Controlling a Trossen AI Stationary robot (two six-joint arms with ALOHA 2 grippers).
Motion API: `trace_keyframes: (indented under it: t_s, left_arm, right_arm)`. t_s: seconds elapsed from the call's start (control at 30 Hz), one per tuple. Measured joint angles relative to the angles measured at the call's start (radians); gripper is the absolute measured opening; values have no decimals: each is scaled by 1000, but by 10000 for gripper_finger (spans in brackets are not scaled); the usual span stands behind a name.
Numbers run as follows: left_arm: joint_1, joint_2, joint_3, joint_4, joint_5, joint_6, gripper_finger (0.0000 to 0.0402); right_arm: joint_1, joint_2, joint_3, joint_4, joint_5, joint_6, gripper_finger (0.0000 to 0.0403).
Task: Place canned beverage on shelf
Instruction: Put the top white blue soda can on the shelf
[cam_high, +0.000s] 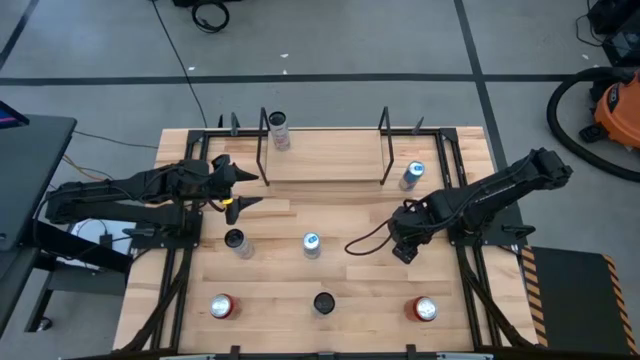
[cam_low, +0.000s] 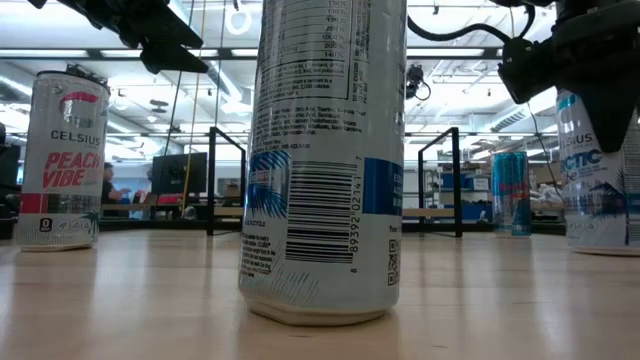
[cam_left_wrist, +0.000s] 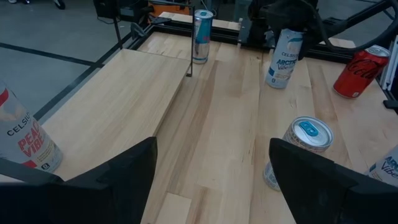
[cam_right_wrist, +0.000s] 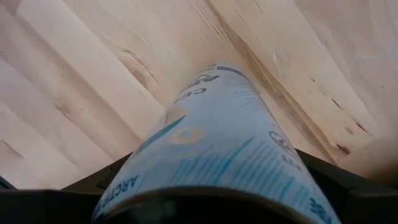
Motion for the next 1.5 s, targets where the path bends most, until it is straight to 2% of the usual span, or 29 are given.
trace_keyframes:
  t_s: [0.3, 0.53, 0.73, 1.03, 1.27, 1.5]
  left_arm:
    - [0, 0, 0, 0, 0, 16, 311]
    - [0, 0, 0, 0, 0, 16, 311]
    - [0, 0, 0, 1, 0, 16, 311]
    - [0, 0, 0, 1, 0, 17, 311]
    - [0, 0, 0, 3, 0, 18, 311]
    - [0, 0, 0, 1, 0, 17, 311]
  right_arm:
    - [-9, 0, 0, 2, 23, 7, 266]
    - [-14, 0, 0, 5, 48, -27, 266]
    - [-73, 2, 29, 9, 47, -103, 267]
    - [-214, 19, 202, 8, 97, -370, 268]
    - [-342, 60, 371, -20, 186, -636, 269]
    - [-480, 95, 499, -26, 216, -891, 270]
